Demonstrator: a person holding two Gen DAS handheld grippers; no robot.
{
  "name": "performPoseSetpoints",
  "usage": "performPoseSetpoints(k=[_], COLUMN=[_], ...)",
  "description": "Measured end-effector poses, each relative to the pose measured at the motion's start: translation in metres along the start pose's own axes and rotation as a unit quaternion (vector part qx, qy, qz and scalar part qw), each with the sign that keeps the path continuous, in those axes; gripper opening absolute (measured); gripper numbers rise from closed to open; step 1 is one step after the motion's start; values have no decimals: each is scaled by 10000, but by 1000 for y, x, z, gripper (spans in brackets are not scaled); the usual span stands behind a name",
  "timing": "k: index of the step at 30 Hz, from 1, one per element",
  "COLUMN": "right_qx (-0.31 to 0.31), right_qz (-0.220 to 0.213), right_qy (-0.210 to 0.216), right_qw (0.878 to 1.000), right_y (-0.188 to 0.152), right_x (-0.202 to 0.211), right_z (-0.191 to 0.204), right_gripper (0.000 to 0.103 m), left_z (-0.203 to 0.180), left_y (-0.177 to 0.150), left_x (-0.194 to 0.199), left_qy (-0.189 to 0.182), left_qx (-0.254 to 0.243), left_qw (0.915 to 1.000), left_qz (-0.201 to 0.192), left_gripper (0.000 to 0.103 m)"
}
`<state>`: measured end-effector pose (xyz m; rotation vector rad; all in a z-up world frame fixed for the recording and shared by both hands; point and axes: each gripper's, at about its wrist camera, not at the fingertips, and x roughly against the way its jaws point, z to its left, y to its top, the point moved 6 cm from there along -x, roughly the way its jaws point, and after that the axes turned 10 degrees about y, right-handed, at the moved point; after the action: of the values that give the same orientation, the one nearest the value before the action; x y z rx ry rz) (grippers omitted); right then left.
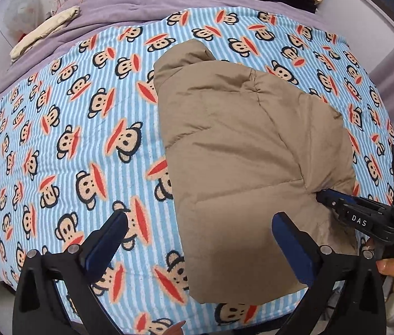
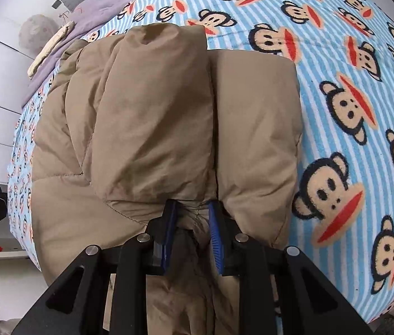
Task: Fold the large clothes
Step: 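Open both tools and hold them above the folded jacket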
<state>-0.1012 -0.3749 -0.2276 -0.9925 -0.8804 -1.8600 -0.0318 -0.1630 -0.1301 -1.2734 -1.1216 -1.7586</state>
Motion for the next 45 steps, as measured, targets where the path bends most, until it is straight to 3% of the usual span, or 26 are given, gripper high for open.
performPoseSetpoints(k=[9, 15, 21, 26, 27, 28, 42, 45], right_qx=[-471, -491, -667, -725, -771, -820, -946, -990], right_qz=[95, -208, -425, -447, -480, -556, -655, -610], right_qy=[394, 497, 413, 166, 138, 126, 478, 499], right_qw=[9981, 9973, 9960, 9962, 9958, 9950, 9922, 9920], right_y=[8, 12, 13, 13, 13, 14, 21, 21], right_x=[13, 43, 61, 66, 67, 69, 68, 69], right_z=[-3, -3, -15, -29, -33, -36, -38, -40], right_gripper=[37, 54, 56, 72, 82, 86, 88, 88], left_z=[15, 13, 12, 14, 14, 14, 16, 18], left_y=[-6, -4, -5, -5, -4, -4, -6, -4], left_x=[-2, -7, -15, -21, -22, -23, -31, -34], left_qy=[108, 116, 51, 6, 0, -5, -94, 38], left_qx=[315, 293, 309, 359, 352, 353, 433, 425], left_qw=[9994, 9995, 9994, 9991, 9991, 9991, 9984, 9986], left_qz=[22, 57, 162, 234, 238, 246, 354, 322], left_gripper=[103, 103, 103, 103, 103, 103, 103, 103])
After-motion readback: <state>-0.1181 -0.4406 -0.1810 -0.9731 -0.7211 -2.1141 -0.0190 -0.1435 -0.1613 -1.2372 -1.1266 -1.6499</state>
